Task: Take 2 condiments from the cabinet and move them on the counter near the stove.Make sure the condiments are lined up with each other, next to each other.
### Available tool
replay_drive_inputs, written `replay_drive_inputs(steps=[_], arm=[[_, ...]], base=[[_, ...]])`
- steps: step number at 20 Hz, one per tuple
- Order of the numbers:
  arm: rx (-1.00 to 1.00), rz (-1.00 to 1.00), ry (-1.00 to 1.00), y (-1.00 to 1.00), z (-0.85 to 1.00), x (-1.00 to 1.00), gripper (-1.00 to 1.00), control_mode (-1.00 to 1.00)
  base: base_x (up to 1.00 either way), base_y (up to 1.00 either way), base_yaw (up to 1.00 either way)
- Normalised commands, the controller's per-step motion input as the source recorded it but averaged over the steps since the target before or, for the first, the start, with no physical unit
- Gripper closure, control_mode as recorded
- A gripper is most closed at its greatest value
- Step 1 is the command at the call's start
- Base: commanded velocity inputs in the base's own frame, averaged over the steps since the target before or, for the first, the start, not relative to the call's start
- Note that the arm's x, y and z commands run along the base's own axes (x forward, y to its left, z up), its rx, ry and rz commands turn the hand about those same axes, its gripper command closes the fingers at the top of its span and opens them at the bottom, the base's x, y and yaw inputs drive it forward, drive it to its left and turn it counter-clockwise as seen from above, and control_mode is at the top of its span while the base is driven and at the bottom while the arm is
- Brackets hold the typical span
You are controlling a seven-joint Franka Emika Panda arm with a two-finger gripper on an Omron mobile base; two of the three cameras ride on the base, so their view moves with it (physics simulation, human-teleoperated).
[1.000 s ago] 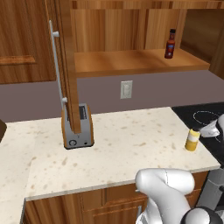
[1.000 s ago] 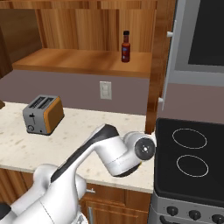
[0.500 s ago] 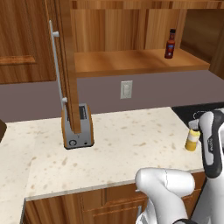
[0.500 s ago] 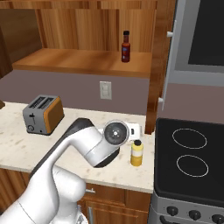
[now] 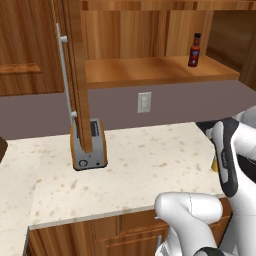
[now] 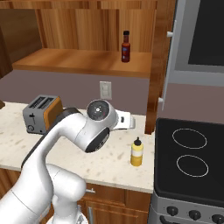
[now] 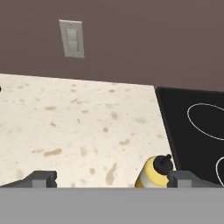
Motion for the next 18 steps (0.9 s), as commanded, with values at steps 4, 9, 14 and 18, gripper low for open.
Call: replay_drive_inputs(steps=[4, 9, 14, 18], arm=[[0.00, 0.00, 0.02, 0.00, 0.00, 0.01, -1.00, -1.00], [0.01, 0.00, 0.00, 0.00, 0.05, 0.00, -1.00, -1.00], [0.02, -0.08, 0.03, 0.01, 0.34, 0.00, -1.00, -1.00], [0.02, -0.12, 0.07, 0.02, 0.43, 0.02, -1.00, -1.00]], base=[[0.00, 0.00, 0.00], [0.00, 0.00, 0.00], [0.00, 0.00, 0.00], [0.00, 0.00, 0.00]])
